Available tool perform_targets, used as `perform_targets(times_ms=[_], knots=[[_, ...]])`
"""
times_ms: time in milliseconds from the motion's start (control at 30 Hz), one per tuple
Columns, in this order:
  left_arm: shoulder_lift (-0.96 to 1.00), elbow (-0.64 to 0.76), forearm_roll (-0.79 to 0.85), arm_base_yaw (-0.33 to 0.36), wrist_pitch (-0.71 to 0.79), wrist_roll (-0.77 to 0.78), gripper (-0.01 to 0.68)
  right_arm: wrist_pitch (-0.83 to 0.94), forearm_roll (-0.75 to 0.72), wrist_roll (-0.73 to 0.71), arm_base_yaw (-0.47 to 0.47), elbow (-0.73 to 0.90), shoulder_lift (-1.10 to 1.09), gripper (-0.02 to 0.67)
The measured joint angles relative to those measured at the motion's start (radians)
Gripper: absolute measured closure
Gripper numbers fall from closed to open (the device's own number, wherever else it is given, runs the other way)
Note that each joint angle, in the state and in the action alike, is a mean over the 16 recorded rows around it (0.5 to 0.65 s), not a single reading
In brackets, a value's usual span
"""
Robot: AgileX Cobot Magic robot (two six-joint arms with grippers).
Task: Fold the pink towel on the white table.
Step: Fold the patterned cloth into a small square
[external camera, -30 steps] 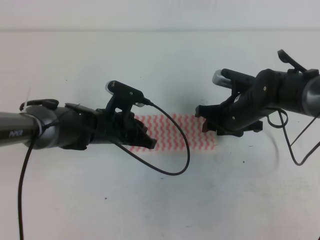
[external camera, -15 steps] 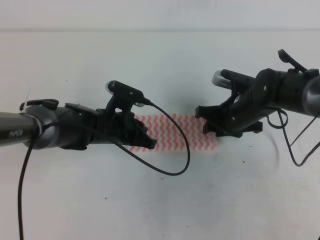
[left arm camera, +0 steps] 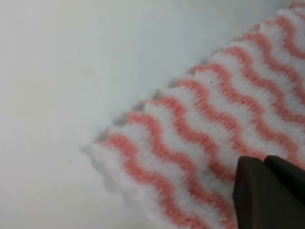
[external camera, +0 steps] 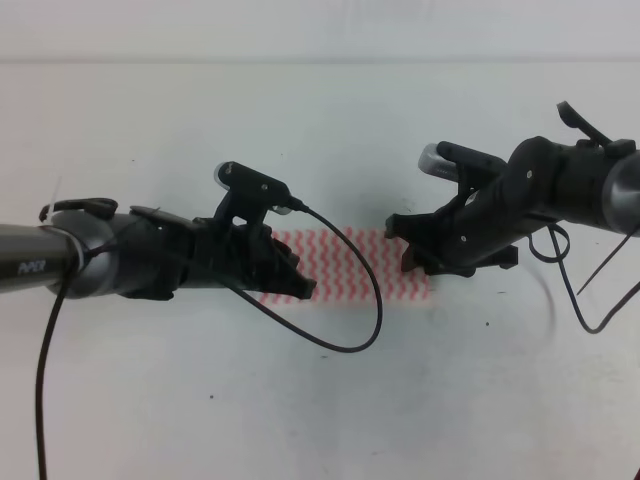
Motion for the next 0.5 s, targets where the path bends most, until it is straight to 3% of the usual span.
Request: perform_targets(times_ms=[267, 500], knots=[[-0.001, 0.0, 0.0, 0.0, 0.007, 0.0, 0.678, 0.008, 0.009, -0.011, 0.0, -0.002, 0.008, 0.481], [-0.001, 0.0, 0.0, 0.0, 0.015, 0.0, 0.678, 0.014, 0.015, -0.018, 0.0, -0.003, 0.014, 0.559]])
